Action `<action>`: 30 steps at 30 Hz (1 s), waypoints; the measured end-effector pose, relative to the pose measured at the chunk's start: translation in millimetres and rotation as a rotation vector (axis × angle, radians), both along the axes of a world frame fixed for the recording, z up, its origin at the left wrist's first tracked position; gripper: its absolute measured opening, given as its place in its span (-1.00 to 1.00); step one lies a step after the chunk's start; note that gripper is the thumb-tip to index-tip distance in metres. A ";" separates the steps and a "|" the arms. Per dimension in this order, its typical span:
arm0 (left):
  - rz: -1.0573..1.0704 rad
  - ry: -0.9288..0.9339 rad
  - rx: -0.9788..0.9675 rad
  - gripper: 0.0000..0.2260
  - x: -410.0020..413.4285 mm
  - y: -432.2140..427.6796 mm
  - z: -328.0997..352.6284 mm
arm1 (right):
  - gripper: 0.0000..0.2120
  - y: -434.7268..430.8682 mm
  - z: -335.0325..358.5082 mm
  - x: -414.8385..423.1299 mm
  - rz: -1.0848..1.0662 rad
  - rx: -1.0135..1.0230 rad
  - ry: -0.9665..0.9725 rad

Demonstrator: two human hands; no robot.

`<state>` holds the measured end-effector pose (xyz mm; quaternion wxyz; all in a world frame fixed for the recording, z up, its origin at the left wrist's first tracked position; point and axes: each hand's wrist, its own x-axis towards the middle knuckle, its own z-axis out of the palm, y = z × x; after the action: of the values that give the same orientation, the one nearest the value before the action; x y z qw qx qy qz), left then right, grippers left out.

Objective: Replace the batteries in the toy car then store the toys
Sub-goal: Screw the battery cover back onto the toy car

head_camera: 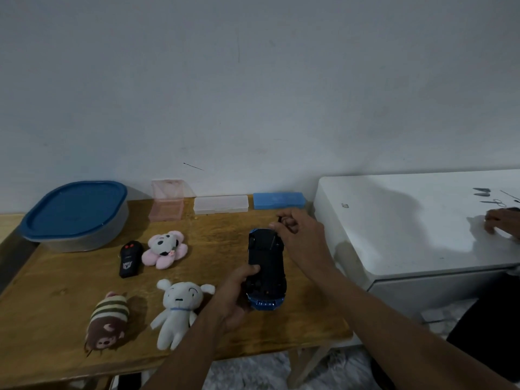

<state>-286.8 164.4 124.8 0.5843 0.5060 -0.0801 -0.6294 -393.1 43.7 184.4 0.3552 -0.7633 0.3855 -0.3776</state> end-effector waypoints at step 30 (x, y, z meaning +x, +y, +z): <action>0.019 -0.349 0.183 -0.48 -1.1 -27.7 -0.3 | -0.72 -22.9 -21.5 -27.7 -0.098 0.264 0.124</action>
<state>-287.9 136.7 124.4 0.5190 0.6592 -0.1179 -0.5312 -420.7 20.8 162.9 0.4094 -0.7120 0.4897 -0.2927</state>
